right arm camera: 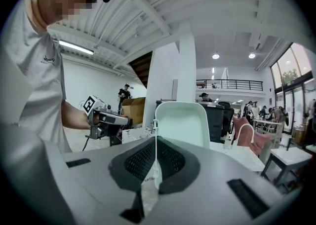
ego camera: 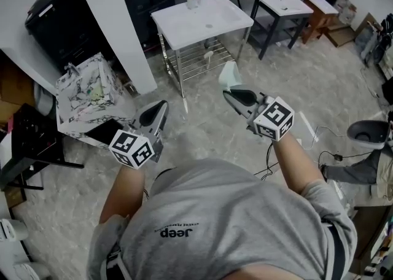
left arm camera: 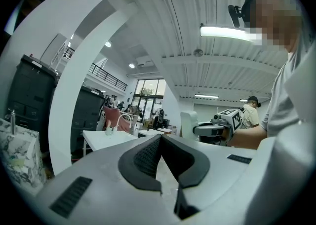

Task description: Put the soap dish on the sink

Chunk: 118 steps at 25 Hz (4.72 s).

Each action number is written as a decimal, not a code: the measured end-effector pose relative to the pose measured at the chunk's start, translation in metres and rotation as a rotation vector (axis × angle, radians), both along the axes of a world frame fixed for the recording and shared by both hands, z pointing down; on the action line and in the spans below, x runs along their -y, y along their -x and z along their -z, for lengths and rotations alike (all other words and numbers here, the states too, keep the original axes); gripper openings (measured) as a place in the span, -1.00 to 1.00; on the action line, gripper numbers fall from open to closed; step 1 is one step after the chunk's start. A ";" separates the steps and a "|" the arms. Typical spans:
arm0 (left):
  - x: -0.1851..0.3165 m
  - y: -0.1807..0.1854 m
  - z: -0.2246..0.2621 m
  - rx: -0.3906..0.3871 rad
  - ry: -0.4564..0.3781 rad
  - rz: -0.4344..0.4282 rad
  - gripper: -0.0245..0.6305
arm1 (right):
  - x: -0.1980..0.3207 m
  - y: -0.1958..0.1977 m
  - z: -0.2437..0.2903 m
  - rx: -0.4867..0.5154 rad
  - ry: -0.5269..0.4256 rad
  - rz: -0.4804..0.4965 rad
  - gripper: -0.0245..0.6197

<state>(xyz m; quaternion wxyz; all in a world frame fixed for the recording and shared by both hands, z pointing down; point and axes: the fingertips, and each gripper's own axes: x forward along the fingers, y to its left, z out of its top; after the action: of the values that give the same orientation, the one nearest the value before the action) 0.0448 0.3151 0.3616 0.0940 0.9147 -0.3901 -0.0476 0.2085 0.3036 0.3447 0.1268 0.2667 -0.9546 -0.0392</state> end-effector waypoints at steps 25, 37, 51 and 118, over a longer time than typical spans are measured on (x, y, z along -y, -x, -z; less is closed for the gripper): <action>0.296 0.103 -0.026 -0.018 0.003 -0.134 -0.88 | 0.283 0.111 -0.029 0.006 0.079 -0.095 -0.73; 0.452 0.153 -0.024 -0.012 0.006 -0.206 -0.88 | 0.439 0.167 -0.030 0.005 0.094 -0.152 -0.73; 0.561 0.132 -0.039 0.014 0.017 -0.024 -0.88 | 0.567 0.125 -0.062 -0.002 0.135 -0.021 -0.73; 0.773 0.152 -0.214 0.009 0.220 0.078 -0.88 | 0.890 0.210 -0.393 -1.218 0.041 0.721 -0.68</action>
<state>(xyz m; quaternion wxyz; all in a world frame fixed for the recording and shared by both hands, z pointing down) -0.1075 -0.4576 0.5759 0.1903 0.8833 -0.4285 -0.0038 -0.0012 -0.5862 0.7374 0.6225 -0.1380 -0.7432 -0.2030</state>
